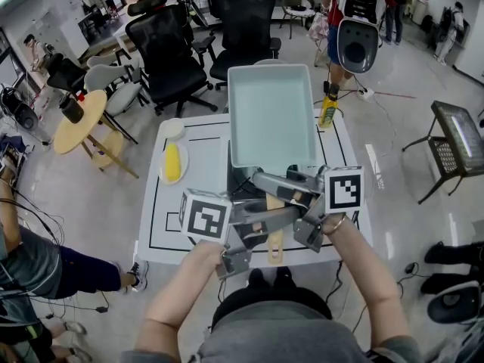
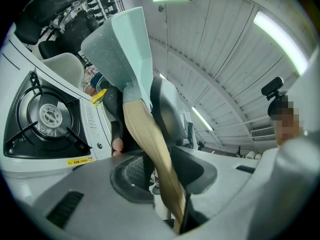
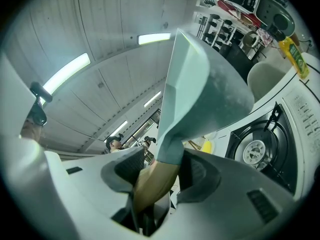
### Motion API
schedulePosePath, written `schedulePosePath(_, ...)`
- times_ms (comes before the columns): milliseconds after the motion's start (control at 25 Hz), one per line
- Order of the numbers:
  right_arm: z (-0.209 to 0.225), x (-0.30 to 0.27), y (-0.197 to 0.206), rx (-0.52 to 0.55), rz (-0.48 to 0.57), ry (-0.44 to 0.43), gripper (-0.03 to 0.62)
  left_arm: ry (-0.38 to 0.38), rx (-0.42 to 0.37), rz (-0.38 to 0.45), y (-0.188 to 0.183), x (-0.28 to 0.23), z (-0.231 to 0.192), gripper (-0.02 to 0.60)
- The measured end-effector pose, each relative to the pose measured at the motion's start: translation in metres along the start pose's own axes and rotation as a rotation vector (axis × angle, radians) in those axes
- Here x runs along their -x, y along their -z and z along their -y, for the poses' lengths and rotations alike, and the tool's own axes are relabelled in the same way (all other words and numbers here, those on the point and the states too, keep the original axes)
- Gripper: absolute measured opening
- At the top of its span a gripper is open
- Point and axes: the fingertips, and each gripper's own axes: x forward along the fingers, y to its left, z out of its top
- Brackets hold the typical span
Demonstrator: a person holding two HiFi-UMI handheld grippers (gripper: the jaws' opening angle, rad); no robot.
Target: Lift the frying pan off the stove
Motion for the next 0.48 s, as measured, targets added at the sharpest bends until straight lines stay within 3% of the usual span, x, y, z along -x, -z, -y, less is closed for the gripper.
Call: schedulePosePath(480,-0.0004,0.0026,0.0002,0.006,-0.005,0.011,0.199,0.0,-0.012,0.0,-0.0003,-0.0015,0.0027,0.11)
